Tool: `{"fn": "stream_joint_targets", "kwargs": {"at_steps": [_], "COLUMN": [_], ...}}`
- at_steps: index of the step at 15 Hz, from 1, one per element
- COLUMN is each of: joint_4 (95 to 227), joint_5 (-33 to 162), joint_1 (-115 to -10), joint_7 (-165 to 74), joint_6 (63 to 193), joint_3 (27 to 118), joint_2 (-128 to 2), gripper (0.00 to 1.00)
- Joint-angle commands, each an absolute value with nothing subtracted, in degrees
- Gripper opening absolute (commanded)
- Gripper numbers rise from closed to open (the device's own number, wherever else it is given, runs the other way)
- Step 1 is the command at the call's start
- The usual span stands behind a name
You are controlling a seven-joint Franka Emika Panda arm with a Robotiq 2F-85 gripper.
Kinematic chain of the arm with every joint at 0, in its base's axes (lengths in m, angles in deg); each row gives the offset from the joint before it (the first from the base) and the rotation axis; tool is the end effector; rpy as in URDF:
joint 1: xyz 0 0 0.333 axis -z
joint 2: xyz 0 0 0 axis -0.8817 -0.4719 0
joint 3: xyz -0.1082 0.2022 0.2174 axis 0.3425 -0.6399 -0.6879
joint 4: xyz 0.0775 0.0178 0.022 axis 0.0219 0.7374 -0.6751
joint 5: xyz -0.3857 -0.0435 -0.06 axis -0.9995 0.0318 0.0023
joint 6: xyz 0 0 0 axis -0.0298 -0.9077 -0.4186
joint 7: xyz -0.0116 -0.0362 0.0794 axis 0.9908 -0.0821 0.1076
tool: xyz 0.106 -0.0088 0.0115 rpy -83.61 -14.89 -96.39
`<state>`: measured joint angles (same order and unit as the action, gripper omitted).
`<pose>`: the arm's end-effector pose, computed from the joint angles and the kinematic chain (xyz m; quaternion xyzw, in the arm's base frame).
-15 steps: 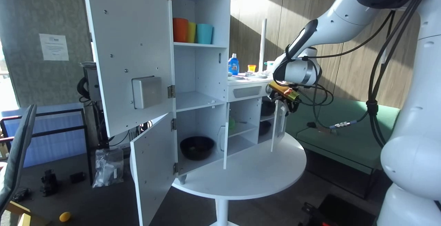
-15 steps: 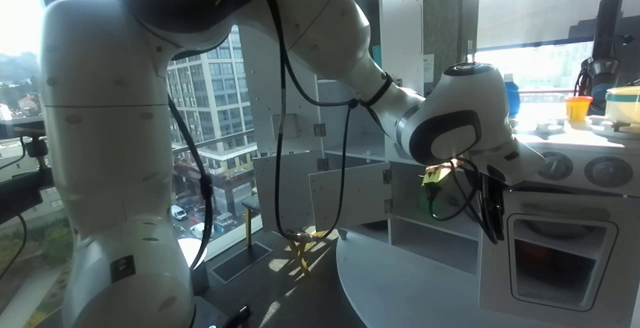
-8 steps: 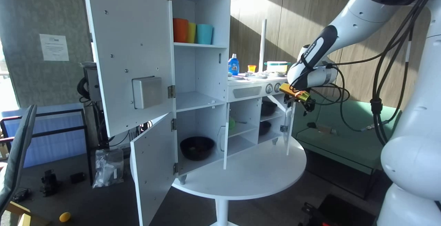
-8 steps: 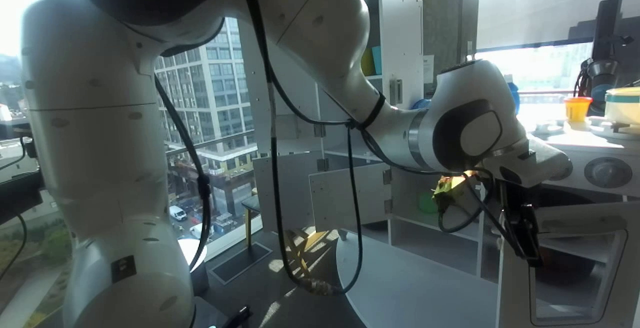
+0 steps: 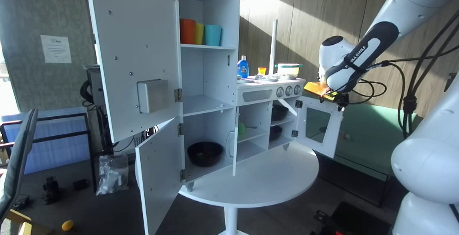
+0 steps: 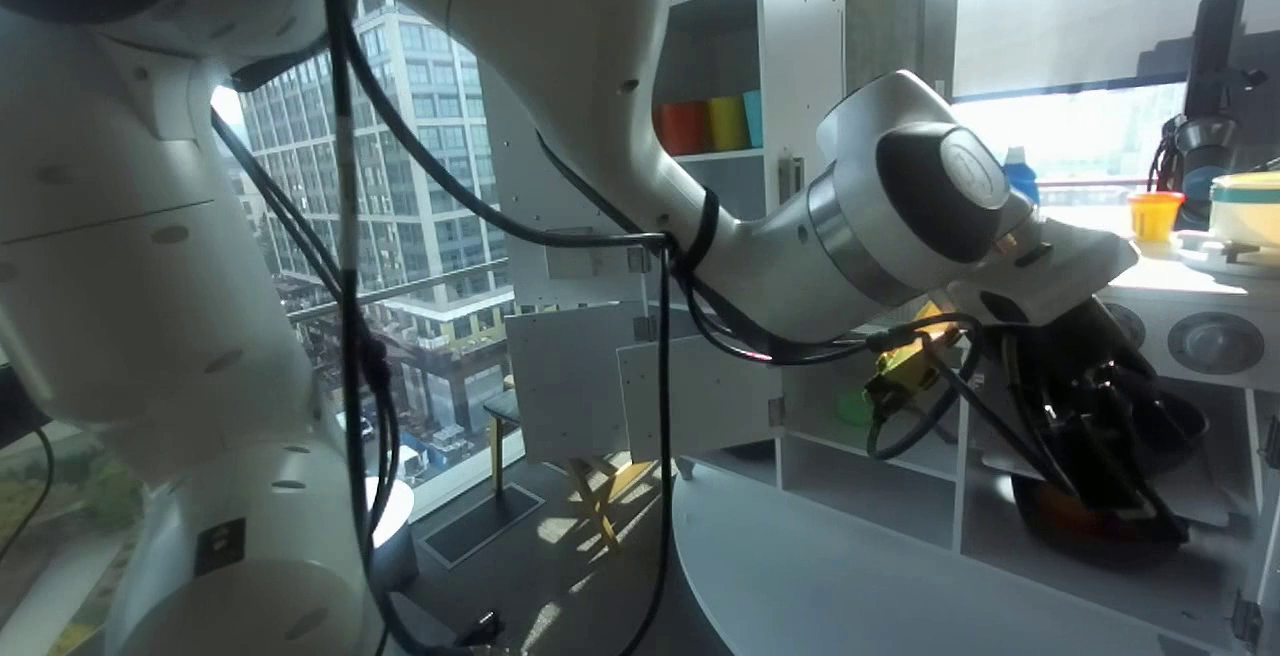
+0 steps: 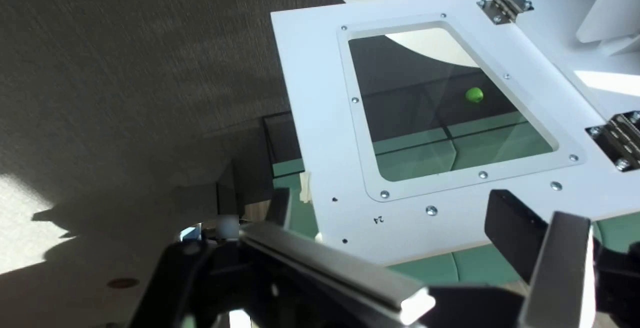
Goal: Open all the cabinet doors
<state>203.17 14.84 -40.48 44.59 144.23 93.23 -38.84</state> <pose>0.3697 -0.3599 0.4185 0.6086 -0.7234 0.2843 0.1595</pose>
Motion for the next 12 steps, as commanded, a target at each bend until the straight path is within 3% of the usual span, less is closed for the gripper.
{"fn": "stream_joint_targets", "kwargs": {"at_steps": [1, 8, 12], "joint_4": [207.4, 210.1, 207.3], "joint_5": [12.5, 29.5, 37.2], "joint_1": [-40.2, -47.0, -54.2], "joint_7": [45.7, 14.9, -1.2], "joint_6": [139.5, 135.0, 134.0], "joint_3": [88.0, 84.8, 88.5], "joint_2": [-29.7, -20.4, -18.0], "gripper": [1.00, 1.00, 1.00]}}
